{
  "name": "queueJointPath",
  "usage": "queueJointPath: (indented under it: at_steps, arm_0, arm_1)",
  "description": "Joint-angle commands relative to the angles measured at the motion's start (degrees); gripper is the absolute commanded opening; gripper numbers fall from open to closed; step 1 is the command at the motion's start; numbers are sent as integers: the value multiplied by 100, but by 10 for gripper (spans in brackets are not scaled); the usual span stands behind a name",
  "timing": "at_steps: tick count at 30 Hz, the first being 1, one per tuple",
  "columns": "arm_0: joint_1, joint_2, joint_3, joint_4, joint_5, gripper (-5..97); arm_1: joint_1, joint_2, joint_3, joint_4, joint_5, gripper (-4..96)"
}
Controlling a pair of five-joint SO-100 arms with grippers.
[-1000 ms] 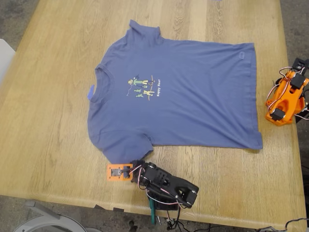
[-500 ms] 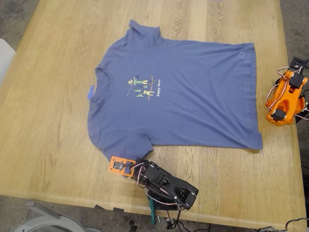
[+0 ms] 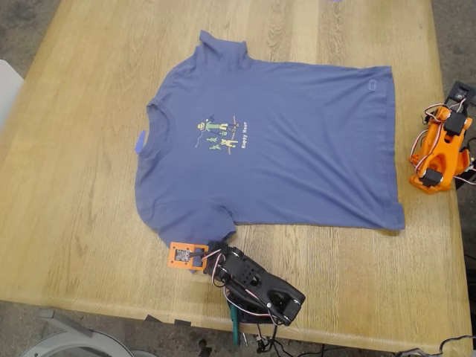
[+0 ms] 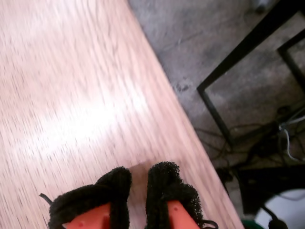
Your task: Fold a T-shirt
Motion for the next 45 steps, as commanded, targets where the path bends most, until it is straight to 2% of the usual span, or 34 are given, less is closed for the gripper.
queueJointPath:
  at_steps: [1,2,5,8,11,15,21,27,31,39,45]
  arm_0:
    - [-9,668,-229,-1222,686,43]
    - [-35,650,-466,-1020,703,65]
    - [-62,642,-1292,220,1213,101]
    - [272,185,-2232,659,1257,138]
    - [536,-914,-3270,536,1380,170]
    - [993,-2689,-4553,-413,1477,226]
    - [2030,-5546,-6592,-1626,1644,308]
    - [2206,-7541,-7963,-1687,1591,360]
    - [2285,-8692,-8930,-1301,1600,381]
    - [2338,-10652,-10292,-2364,1652,424]
    - [2101,-11988,-11259,-3023,1802,448]
  arm_1:
    - [-176,62,-738,193,229,121]
    - [-343,35,-1055,352,281,129]
    - [-958,-44,-2101,1178,396,132]
    - [-1652,-264,-3226,1986,466,149]
    - [-2329,-510,-4236,2487,519,180]
    - [-3524,-1002,-5300,2883,562,198]
    - [-5370,-2426,-6557,2760,492,186]
    - [-7225,-4386,-8174,2628,545,187]
    - [-8420,-5555,-8938,2619,624,184]
    - [-9747,-7286,-9457,1248,677,181]
    - [-10213,-8446,-10134,431,686,172]
